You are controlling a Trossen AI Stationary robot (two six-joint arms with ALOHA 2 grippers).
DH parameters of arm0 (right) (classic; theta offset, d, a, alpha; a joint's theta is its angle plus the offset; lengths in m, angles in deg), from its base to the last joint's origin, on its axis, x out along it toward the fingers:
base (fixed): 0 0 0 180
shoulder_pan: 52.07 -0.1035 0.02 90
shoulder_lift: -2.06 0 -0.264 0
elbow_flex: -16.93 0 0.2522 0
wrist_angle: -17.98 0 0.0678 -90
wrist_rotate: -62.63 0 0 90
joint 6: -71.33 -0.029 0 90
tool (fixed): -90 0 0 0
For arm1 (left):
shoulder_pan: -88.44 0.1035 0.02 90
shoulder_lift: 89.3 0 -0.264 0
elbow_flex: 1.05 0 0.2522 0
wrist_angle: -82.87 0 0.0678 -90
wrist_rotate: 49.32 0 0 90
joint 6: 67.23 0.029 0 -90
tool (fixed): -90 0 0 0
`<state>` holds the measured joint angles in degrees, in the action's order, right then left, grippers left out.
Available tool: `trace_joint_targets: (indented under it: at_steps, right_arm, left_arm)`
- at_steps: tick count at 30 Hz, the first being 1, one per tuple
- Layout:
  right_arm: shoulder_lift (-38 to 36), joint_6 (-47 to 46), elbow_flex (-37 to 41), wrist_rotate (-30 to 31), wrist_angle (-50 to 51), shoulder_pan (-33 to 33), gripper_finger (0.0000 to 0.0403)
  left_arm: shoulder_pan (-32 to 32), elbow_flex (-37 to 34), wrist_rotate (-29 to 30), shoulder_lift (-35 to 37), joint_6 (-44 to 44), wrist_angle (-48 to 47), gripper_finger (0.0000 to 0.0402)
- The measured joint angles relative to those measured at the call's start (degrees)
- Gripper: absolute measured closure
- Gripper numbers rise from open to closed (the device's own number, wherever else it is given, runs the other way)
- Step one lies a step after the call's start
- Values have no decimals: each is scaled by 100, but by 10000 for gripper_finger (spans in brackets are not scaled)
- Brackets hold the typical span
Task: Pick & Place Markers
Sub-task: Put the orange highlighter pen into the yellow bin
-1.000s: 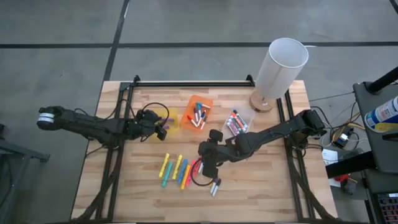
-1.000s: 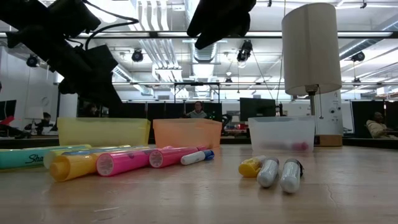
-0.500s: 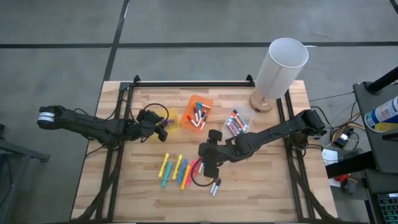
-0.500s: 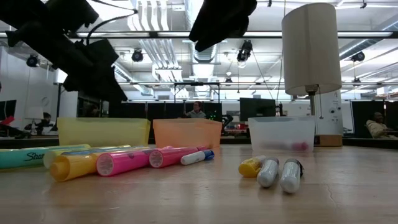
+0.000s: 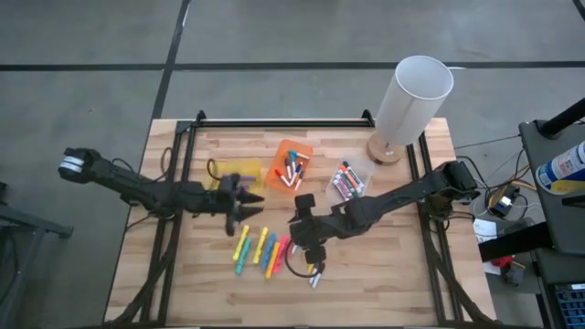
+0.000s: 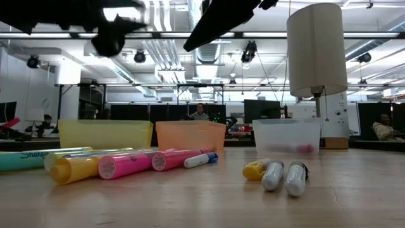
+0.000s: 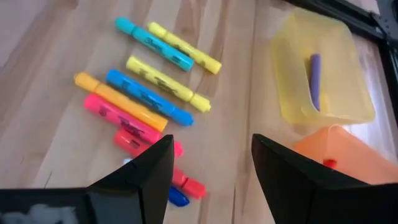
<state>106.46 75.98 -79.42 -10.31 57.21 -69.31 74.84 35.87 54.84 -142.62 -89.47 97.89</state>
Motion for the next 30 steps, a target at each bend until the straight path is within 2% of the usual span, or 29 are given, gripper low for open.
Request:
trace_joint_targets:
  at_steps: [5,8,12,24,30]
  right_arm:
    - [0,-84,43,-63,-81,133,193]
    - [30,-90,70,-278,-104,179,193]
    - [197,-47,90,-497,-144,210,193]
    - [716,26,42,-707,-255,224,193]
    - [922,125,44,-921,-231,230,193]
  left_arm:
    - [-294,0,-702,0,300,1356,243]
    - [-430,0,-1083,0,319,1835,243]
    - [-529,2,-1297,-2,446,2304,243]
    - [-732,-4,-2101,105,278,2218,243]
    - [-765,-4,-2119,204,278,2191,243]
